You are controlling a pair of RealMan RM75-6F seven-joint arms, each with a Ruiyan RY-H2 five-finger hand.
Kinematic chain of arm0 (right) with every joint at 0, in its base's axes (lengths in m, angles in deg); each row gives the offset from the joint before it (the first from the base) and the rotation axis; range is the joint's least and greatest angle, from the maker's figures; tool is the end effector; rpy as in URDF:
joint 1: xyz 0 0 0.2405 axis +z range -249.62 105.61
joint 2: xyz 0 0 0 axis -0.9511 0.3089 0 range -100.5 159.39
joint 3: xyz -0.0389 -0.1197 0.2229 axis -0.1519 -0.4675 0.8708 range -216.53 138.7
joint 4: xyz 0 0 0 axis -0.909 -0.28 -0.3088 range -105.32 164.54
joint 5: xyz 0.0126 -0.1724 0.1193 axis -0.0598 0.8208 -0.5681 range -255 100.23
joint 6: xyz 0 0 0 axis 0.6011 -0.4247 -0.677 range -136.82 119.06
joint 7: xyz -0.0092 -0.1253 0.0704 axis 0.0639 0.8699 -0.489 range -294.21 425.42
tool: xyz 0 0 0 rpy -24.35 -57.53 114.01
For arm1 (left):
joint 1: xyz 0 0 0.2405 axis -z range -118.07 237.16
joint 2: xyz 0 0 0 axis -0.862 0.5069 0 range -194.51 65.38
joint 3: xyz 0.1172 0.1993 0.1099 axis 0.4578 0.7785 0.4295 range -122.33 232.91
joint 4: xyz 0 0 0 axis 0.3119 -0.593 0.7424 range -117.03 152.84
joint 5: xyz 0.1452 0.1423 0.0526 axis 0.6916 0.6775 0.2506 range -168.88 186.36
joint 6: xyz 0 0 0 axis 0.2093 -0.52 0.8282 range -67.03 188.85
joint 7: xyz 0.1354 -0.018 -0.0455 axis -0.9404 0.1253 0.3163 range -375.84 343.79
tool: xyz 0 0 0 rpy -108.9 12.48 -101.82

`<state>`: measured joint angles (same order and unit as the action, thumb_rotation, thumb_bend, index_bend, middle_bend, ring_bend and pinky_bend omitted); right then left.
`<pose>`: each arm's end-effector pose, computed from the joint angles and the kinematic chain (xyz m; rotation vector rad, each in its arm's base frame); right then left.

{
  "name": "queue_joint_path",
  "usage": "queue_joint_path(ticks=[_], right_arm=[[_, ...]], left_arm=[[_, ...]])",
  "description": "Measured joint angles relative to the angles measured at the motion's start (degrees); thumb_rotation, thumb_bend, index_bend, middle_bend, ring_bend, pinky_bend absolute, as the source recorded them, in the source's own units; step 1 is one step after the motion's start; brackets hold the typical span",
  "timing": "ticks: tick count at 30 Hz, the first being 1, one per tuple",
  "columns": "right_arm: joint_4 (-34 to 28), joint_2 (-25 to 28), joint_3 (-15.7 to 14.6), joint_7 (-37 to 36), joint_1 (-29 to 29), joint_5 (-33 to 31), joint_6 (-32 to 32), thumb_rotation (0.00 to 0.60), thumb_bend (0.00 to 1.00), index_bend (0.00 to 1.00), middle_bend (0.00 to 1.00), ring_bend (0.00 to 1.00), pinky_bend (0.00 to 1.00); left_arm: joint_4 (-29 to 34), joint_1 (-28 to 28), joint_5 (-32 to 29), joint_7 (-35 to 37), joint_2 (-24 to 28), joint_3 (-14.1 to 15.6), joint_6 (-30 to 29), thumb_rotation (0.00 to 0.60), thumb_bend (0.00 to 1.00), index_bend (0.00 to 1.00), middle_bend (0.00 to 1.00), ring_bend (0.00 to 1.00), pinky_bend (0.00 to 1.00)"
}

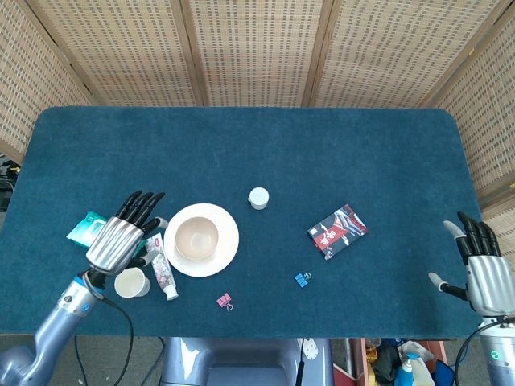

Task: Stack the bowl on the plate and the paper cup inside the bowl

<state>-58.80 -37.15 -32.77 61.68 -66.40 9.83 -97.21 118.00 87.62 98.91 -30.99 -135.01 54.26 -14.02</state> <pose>-0.3074 -0.1968 0.1662 1.3271 -0.8350 1.0351 -0.1801 0.2586 0.0844 -1.8506 -0.6593 -1.0996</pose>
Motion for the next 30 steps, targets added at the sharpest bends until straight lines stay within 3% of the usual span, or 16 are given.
queue_joint_path(ticks=[9, 18, 30], right_arm=[[-0.3, -0.1, -0.2, 0.8, -0.1, 0.4, -0.4, 0.6, 0.13, 0.1, 0.0, 0.0, 0.0], [-0.5, -0.2, -0.4, 1.5, -0.1, 0.7, -0.2, 0.6, 0.13, 0.1, 0.0, 0.0, 0.0], [-0.6, -0.3, -0.6, 1.8, 0.0, 1.0, -0.1, 0.6, 0.13, 0.1, 0.0, 0.0, 0.0]], left_arm=[[3.2, -6.6, 8.5, 1.1, 7.0, 7.5, -5.8, 0.6, 0.2, 0.43, 0.0, 0.0, 0.01], [-0.3, -11.7, 15.0, 3.5, 10.3, 12.2, -10.0, 0.6, 0.25, 0.46, 0.0, 0.0, 0.01], [-6.7, -14.8, 14.7, 7.1, 9.4, 13.6, -8.9, 0.6, 0.32, 0.48, 0.0, 0.0, 0.01]])
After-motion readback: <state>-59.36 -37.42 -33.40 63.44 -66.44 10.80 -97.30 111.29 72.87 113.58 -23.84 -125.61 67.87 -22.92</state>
